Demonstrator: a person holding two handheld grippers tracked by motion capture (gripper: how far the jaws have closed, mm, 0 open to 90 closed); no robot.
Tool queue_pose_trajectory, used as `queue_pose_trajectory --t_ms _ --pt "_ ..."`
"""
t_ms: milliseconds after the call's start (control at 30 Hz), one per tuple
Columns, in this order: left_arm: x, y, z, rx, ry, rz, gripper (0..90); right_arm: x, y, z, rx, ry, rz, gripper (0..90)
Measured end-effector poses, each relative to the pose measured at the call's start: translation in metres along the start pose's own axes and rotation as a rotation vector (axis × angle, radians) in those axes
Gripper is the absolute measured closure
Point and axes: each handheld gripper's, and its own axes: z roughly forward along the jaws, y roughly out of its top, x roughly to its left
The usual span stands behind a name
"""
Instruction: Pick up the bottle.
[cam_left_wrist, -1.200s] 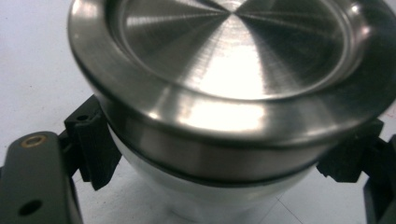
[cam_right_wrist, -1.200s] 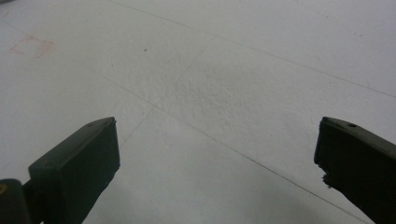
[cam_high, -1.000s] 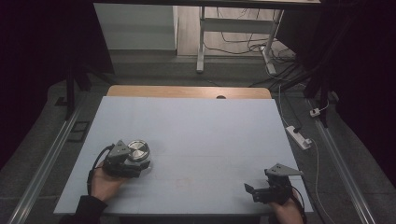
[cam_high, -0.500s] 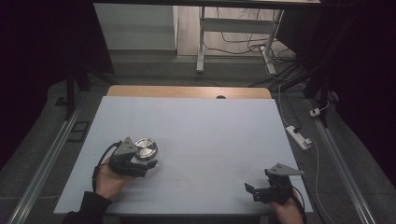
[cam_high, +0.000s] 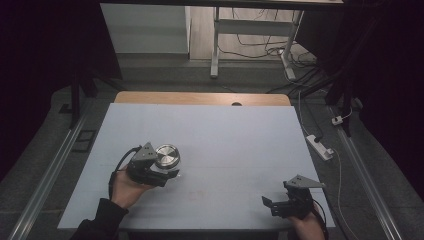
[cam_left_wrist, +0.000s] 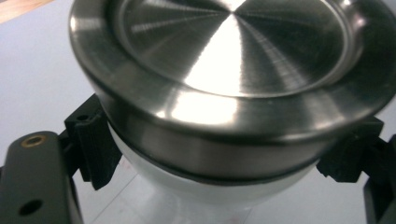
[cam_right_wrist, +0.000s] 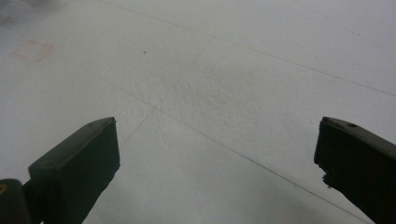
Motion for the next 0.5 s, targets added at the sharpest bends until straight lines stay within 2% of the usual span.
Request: queue_pose_trajectory --t_ms 367,500 --pt "-0.012 0.025 0.02 0.011 -0.05 0.066 15.9 0.0 0.0 0.0 0.0 0.001 -0.004 0.1" --pt "-0.016 0.032 0.027 0.007 -0.069 0.077 15.9 0.0 0.0 0.0 0.0 0.0 -0.006 0.1"
